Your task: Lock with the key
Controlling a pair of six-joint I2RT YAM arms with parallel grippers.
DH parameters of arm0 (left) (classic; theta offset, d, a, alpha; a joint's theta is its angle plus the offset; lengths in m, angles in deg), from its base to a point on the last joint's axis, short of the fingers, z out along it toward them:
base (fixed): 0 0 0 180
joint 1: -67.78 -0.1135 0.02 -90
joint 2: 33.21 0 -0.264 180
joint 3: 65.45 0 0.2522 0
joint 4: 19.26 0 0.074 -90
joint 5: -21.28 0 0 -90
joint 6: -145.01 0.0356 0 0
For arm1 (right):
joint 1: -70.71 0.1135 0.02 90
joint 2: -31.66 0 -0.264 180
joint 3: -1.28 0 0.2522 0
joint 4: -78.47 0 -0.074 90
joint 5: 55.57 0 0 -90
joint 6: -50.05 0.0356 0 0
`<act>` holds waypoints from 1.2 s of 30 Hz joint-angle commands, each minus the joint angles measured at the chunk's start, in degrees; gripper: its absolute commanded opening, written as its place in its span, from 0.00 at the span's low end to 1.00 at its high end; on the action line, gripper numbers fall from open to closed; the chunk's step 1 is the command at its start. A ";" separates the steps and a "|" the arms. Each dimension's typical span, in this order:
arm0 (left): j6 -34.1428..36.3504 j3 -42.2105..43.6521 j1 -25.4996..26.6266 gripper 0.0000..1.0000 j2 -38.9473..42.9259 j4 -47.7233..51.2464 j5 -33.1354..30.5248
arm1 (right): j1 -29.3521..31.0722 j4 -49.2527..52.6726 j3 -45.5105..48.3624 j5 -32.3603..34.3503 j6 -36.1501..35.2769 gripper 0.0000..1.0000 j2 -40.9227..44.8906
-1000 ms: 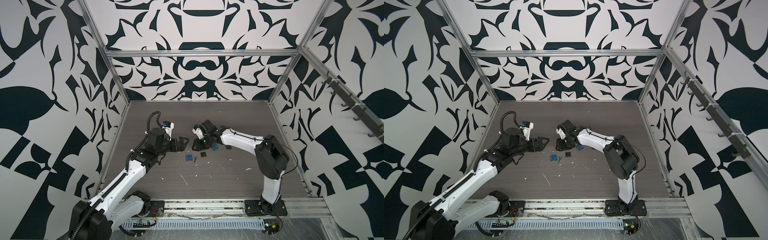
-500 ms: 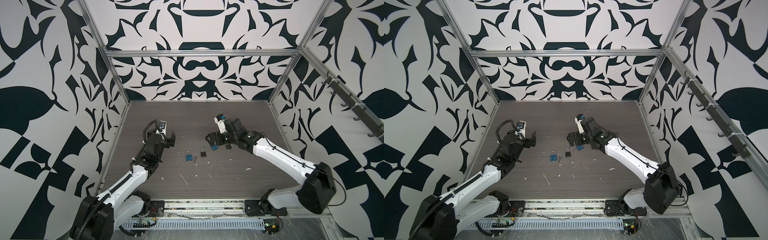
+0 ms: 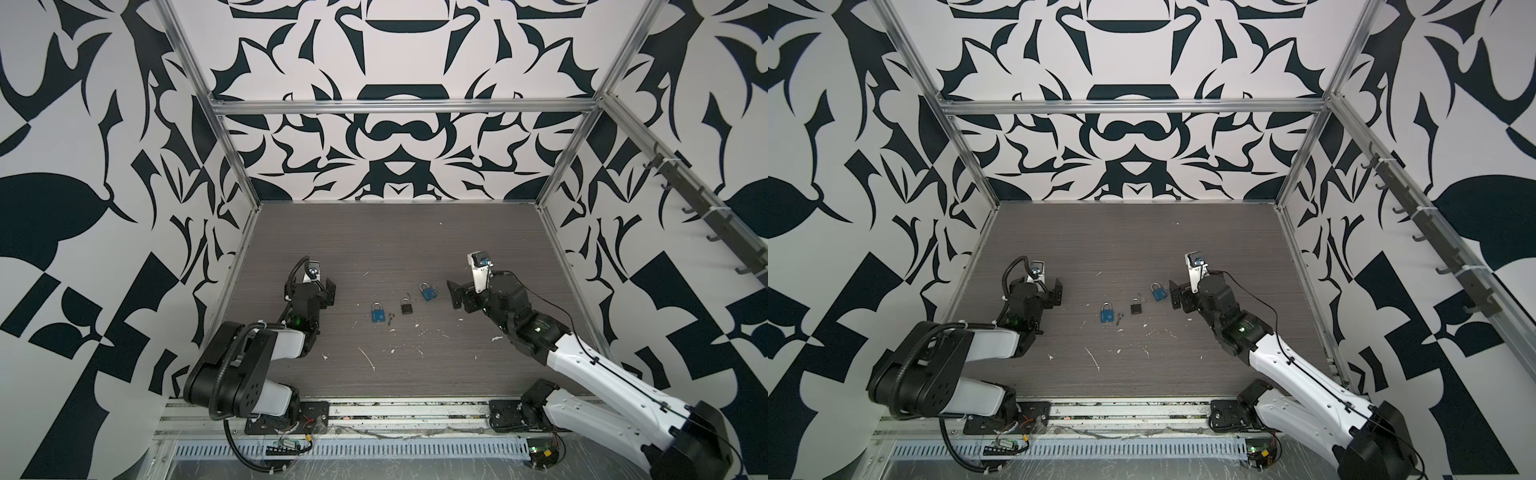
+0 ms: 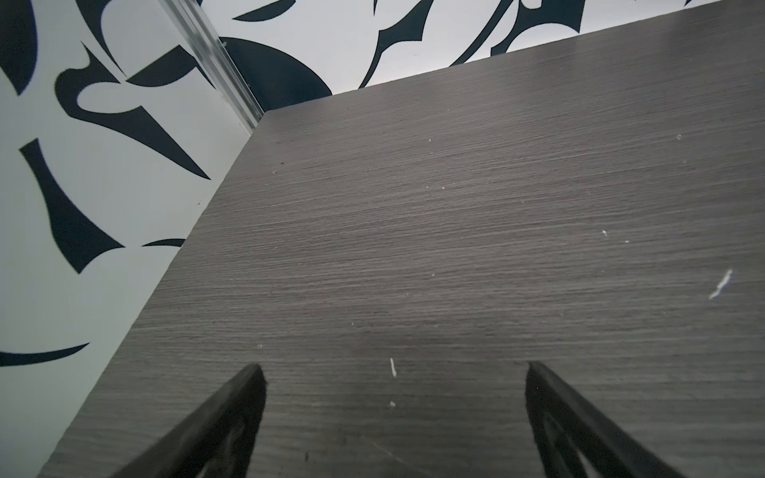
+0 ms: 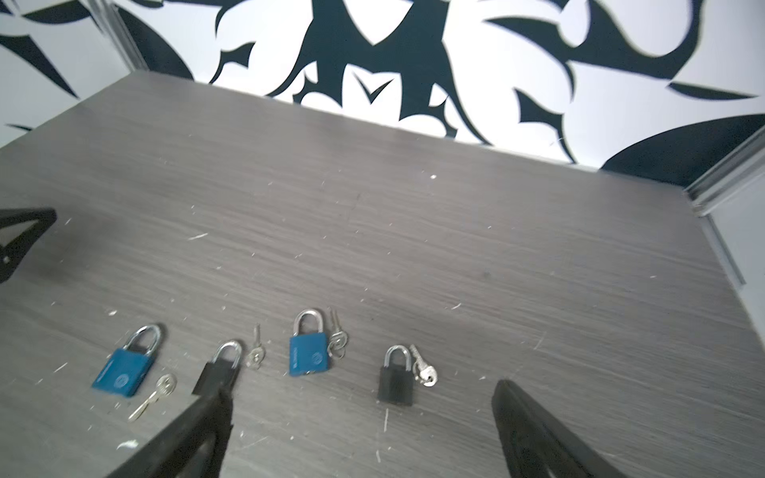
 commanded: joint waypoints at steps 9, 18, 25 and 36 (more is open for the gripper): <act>-5.74 -0.30 -8.42 0.99 -6.35 -13.11 9.53 | -14.91 -13.06 5.87 6.00 -10.18 1.00 2.25; -6.31 -2.47 -8.70 0.99 -5.29 -7.12 10.11 | -24.01 -36.35 15.43 0.40 -7.96 1.00 -13.64; -6.30 -3.96 -8.72 0.99 -5.56 -4.61 9.71 | -25.77 -47.74 16.81 -0.65 -8.28 1.00 -23.43; -6.22 -4.38 -8.68 0.99 -5.48 -3.75 9.68 | -25.89 -57.96 17.54 -2.02 -8.66 1.00 -34.31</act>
